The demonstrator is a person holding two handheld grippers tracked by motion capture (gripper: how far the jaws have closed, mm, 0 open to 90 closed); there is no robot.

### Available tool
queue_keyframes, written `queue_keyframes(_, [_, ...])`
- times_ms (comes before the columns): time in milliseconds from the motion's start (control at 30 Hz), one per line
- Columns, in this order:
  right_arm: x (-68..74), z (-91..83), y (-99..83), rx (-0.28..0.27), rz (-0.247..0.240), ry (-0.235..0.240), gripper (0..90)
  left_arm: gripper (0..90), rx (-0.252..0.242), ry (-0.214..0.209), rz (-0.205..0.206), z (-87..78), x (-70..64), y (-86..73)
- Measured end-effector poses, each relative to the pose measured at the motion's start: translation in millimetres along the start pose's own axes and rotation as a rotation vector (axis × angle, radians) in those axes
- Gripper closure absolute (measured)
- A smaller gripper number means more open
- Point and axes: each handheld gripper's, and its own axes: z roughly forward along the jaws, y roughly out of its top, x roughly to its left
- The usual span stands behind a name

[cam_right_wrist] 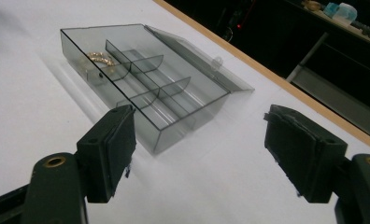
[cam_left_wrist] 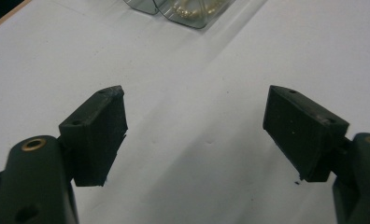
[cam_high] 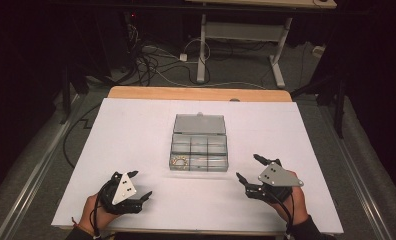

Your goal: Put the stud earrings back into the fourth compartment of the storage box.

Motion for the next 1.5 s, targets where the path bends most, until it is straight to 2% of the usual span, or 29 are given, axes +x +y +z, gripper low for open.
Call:
queue_keyframes(500, [-6.1, -12.5, -31.0, 0.035, 0.044, -0.014, 25.1, 20.5, -0.001, 0.011, 0.007, -1.9, -0.1, 0.5])
queue_keyframes(800, [-7.2, -16.9, -48.8, 0.047, 0.07, 0.0, 25.1, 20.4, 0.0, 0.018, 0.003, -1.4, 0.3, 0.1])
queue_keyframes(900, [-7.3, -17.7, -52.7, 0.054, 0.074, -0.014, 24.8, 20.4, 0.004, 0.028, 0.001, -0.8, 0.5, 0.1])
queue_keyframes(967, [-8.3, -17.4, -54.4, 0.056, 0.09, -0.009, 25.8, 20.4, 0.003, 0.029, -0.007, -0.9, 1.7, -0.3])
queue_keyframes(1000, [-8.5, -17.1, -54.9, 0.064, 0.095, 0.01, 29.2, 20.5, 0.0, 0.028, -0.015, -1.2, 2.6, -0.5])
queue_keyframes(1033, [-8.1, -16.8, -55.1, 0.065, 0.09, 0.027, 32.4, 22.5, -0.005, 0.022, -0.022, -1.8, 3.7, -0.8])
queue_keyframes(1100, [-5.4, -15.6, -54.8, 0.071, 0.061, 0.021, 37.7, 31.4, -0.012, 0.012, -0.036, -2.7, 5.2, -1.2])
queue_keyframes(1133, [-4.2, -15.0, -54.5, 0.077, 0.057, 0.03, 41.4, 35.1, -0.013, -0.005, -0.033, -3.0, 5.6, -1.4])
queue_keyframes(1200, [-2.7, -14.1, -54.3, 0.075, 0.048, 0.048, 49.6, 42.4, -0.001, -0.013, -0.03, -2.4, 4.9, -1.0])
queue_keyframes(1367, [0.3, -10.5, -54.1, 0.099, 0.024, 0.117, 75.4, 62.4, -0.001, -0.023, -0.016, -3.0, 3.2, 0.5])
queue_keyframes(1500, [2.7, -10.0, -52.1, 0.097, 0.01, 0.14, 83.6, 76.9, 0.003, -0.045, -0.018, -3.5, 3.7, -0.1])
